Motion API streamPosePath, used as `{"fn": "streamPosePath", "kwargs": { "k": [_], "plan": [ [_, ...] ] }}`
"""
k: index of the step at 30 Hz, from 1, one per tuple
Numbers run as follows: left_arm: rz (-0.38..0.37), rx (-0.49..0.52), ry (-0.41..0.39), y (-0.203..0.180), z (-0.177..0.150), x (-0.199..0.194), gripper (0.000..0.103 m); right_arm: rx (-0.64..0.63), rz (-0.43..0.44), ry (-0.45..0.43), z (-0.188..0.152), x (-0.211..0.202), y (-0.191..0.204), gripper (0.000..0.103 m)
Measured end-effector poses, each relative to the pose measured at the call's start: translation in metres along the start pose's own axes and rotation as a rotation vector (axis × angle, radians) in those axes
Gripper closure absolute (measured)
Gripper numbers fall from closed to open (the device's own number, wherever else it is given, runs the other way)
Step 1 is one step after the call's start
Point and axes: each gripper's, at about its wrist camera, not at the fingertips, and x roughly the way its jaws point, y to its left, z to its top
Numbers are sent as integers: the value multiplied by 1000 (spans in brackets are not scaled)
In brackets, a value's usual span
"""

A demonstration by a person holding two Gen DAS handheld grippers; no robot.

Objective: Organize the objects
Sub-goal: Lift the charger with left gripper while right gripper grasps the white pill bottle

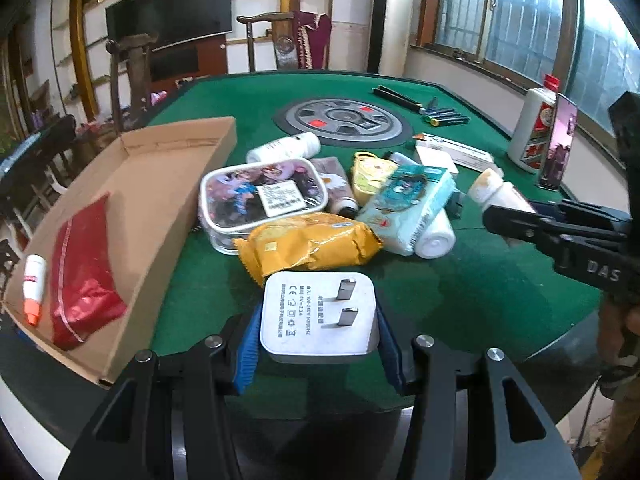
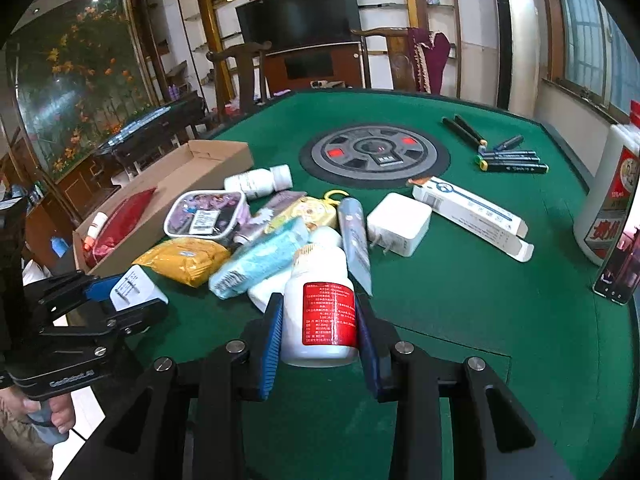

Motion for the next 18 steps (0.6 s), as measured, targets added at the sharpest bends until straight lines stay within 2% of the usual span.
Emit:
{"fn": "streamPosePath", "kwargs": {
  "k": [8, 18],
  "plan": [
    [75, 5, -45, 9, 3, -14, 54, -26, 44, -37, 7, -6, 20, 66],
    [98, -35, -99, 29, 7, -39, 54, -65, 92, -64, 14, -11, 45, 66]
  ]
}}
